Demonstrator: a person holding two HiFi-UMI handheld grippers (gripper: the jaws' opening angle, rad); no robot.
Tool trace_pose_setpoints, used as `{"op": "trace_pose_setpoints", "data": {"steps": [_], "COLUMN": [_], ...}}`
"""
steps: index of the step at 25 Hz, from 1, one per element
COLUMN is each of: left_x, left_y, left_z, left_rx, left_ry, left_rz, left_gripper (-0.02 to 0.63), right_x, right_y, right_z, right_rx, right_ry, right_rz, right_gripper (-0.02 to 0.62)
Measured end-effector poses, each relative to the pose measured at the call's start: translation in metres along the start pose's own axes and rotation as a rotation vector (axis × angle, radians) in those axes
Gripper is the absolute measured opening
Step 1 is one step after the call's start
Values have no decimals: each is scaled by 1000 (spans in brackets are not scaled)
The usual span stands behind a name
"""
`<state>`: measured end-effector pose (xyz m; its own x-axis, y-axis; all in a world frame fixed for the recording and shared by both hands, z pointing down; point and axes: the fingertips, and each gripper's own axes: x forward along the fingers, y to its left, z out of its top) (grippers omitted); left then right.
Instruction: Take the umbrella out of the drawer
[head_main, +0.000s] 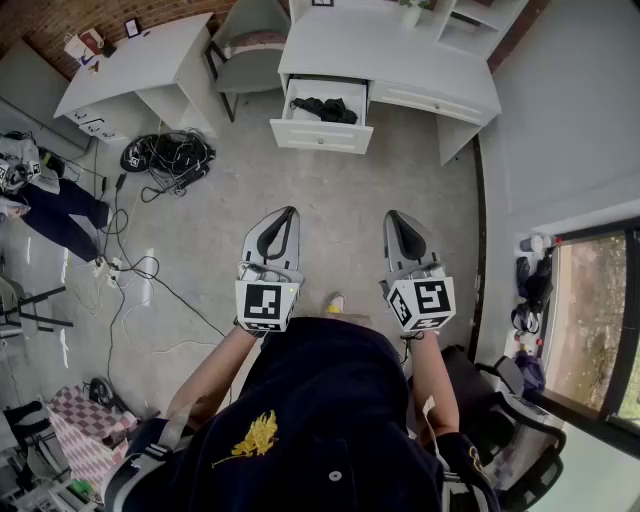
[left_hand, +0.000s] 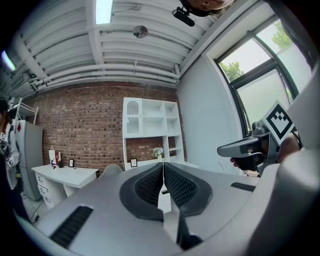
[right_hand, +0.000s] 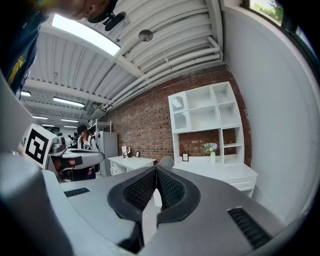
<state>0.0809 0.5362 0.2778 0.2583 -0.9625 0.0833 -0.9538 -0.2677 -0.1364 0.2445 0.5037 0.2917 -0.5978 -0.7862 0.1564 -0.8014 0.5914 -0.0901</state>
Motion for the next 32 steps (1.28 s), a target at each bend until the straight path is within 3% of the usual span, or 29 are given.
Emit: {"op": "trace_pose_setpoints", "data": {"steps": [5,11,20,25,27,28,29,30,32], "left_x": [6,4,13,20,21,20,20,20,21], "left_y": [12,17,-2,-7,-13,-16,-19,-21,-27], "left_z": [-2,4,3,3,3,4,5,5,8], "left_rx": [27,-2,57,68,65,59,52,44,45], "left_ry": [-17,-35,-48,-42,-39,-40,-41,-44,-50], "left_rz": [8,47,-35,-51,-58,-54,-44,-30,-19], "left_gripper": [20,20,20,20,20,20,20,20,20], "right_x": [7,7,-10,-20,-19,-15,-11,-6,0], "right_y": [-9,9,-12,-30,-26,-18,-8,0,8], "right_z": [-2,-11,-11,-11,-10,-9,-9,-9,-15], "right_rx": [23,8,-31,27,60,88,118,135,108], "right_ry": [-23,-7,-4,-36,-55,-64,-68,-60,-22], "right_rz": [-27,0,-68,-99,-64,-8,62,116,147], "right_gripper": [28,28,28,28,29,35,339,526,526]}}
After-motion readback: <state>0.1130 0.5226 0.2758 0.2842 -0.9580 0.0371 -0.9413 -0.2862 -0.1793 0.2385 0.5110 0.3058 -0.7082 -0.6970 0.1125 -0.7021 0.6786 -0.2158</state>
